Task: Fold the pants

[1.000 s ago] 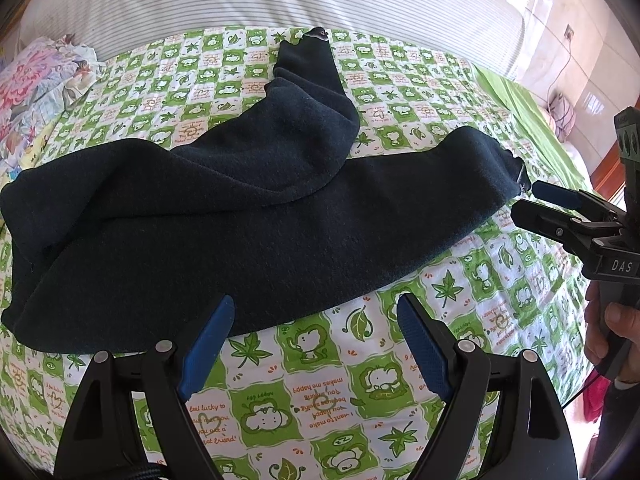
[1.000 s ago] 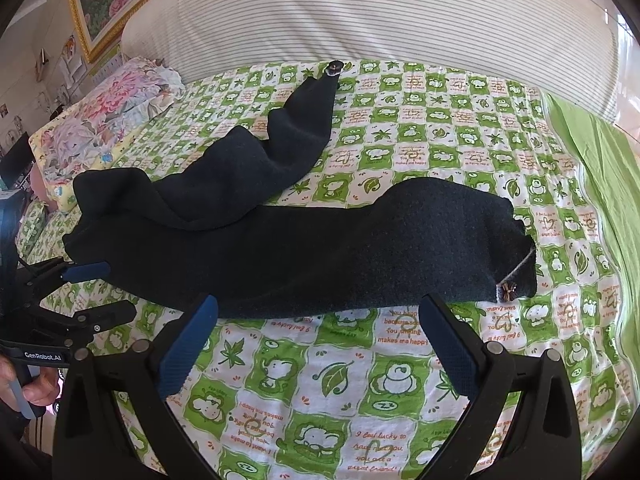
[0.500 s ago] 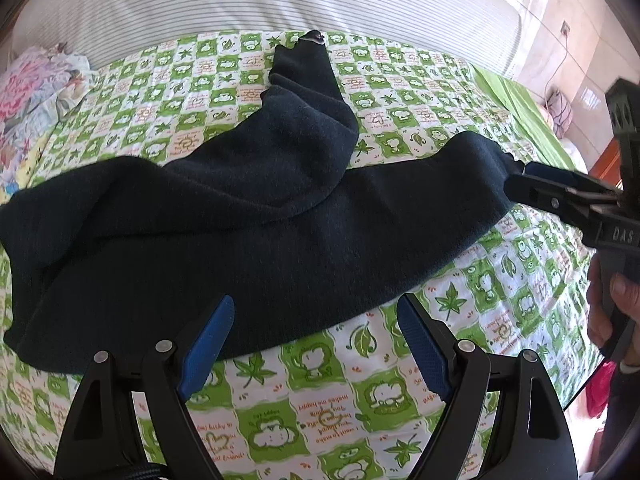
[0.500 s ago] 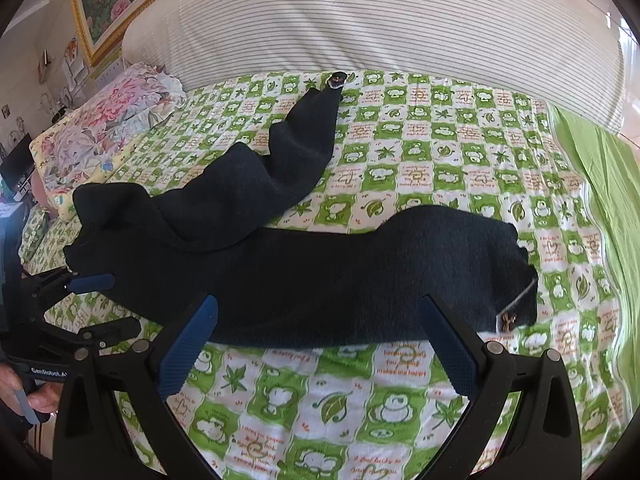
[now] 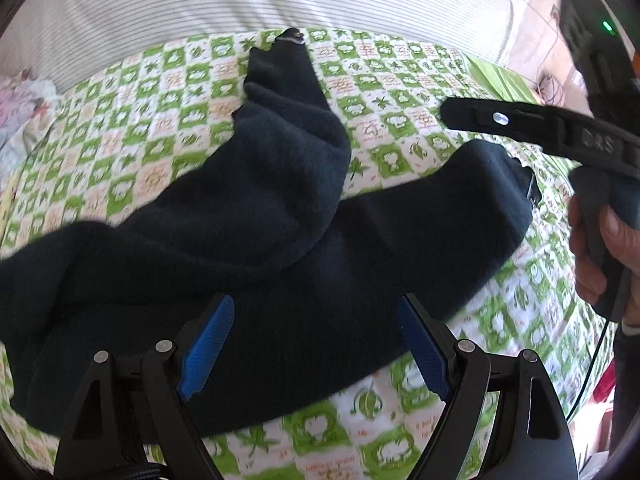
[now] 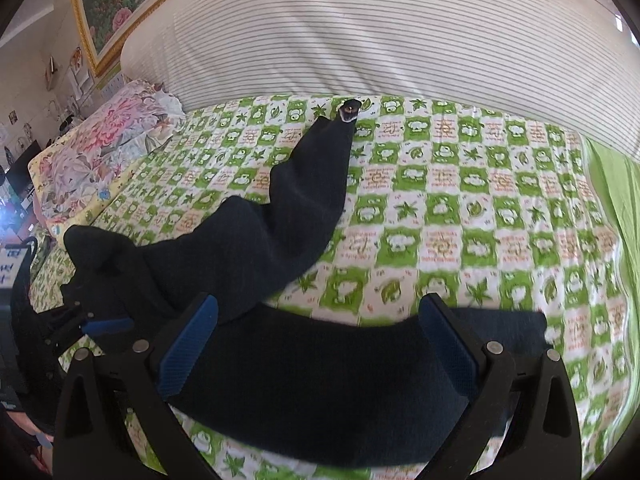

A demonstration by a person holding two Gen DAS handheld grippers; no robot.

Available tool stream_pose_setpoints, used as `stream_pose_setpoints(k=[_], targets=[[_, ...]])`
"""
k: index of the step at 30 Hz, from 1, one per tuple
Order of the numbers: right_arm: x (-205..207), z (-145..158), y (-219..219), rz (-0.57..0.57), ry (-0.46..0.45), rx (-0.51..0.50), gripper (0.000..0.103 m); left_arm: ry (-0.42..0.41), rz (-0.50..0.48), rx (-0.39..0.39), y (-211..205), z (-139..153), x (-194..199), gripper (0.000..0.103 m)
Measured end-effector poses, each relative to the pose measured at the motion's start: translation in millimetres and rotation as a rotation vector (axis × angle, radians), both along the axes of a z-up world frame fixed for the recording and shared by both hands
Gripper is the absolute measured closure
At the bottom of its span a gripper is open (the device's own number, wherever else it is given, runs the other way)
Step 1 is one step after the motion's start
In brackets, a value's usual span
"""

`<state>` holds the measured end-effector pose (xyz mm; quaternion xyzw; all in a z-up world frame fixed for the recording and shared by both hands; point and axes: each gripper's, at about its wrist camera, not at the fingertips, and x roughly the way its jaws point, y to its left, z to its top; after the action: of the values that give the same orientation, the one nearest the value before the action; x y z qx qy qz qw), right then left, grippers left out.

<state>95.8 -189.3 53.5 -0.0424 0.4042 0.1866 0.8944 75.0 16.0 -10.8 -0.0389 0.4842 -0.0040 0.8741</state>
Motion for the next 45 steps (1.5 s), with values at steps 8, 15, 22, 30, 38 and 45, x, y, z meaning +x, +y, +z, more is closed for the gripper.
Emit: stream_pose_setpoints(k=[8, 15, 22, 30, 38, 45], targets=[[56.4, 4.2, 9.8, 0.018, 0.011, 0.003, 0.014, -0.014, -0.051, 0.055, -12.6, -2.6, 47.2, 0.019], [123.4, -1.3, 8.0, 0.005, 0.082, 0.09, 0.028, 0.031, -0.098, 0.163, -18.0, -29.2, 85.8, 0.02], [189.2, -17.9, 15.6, -0.023, 0.114, 0.091, 0.035, 0.057, -0.101, 0.179, -1.1, -44.9, 100.6, 0.02], [245.5, -33.8, 30.9, -0.028, 0.152, 0.156, 0.037, 0.044, -0.142, 0.175, 4.6, -55.3, 102.9, 0.023], [241.5, -34.9, 28.8, -0.038, 0.15, 0.202, 0.095, 0.038, -0.145, 0.123, 22.7, -44.6, 98.9, 0.095], [192.2, 2.6, -16.0, -0.104, 0.082, 0.314, 0.096, -0.053, -0.141, 0.153, 25.9, -0.4, 69.9, 0.095]])
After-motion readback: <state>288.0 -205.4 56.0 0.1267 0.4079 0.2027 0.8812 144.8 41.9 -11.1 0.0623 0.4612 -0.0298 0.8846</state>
